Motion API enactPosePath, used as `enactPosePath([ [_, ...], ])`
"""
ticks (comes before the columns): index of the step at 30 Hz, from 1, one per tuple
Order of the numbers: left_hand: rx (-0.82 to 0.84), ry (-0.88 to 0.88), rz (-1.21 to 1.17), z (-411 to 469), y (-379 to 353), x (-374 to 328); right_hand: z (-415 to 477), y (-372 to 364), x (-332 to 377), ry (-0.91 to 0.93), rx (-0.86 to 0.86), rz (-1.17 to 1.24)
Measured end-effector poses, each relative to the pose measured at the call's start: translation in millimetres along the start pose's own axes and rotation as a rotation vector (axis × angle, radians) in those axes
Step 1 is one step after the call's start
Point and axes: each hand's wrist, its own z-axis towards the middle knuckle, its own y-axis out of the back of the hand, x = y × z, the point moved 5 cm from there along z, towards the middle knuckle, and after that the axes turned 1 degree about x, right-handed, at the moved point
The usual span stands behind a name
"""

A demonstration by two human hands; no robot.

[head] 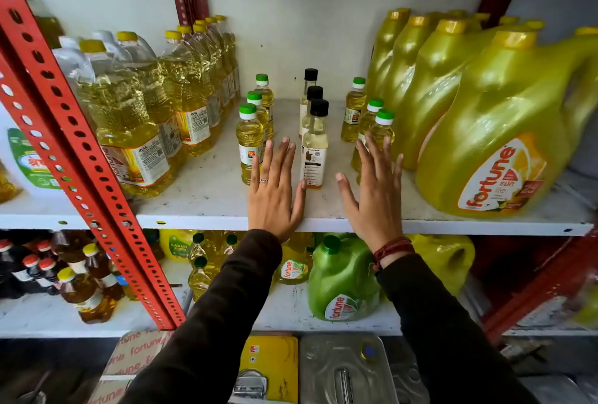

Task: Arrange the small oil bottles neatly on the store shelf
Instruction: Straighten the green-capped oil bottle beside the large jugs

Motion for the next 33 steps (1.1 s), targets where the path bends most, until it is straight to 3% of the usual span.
enactPosePath([
  [7, 0.04, 0.007, 0.055, -1, -9, 3, 37, 26, -31, -0.223, -0.081, 0.278],
  [15, 0.043, 0.021, 0.086, -2, -10, 4, 76, 24, -71, -0.42, 0.099, 0.573],
  [26, 0.076, 0.036, 0.109, -1, -11, 5, 80, 26, -71, -0.449, -0.007, 0.497],
  [33, 0.082, 0.039, 0.102, -2, -10, 4, 81, 23, -73, -0.465, 0.058, 0.58],
])
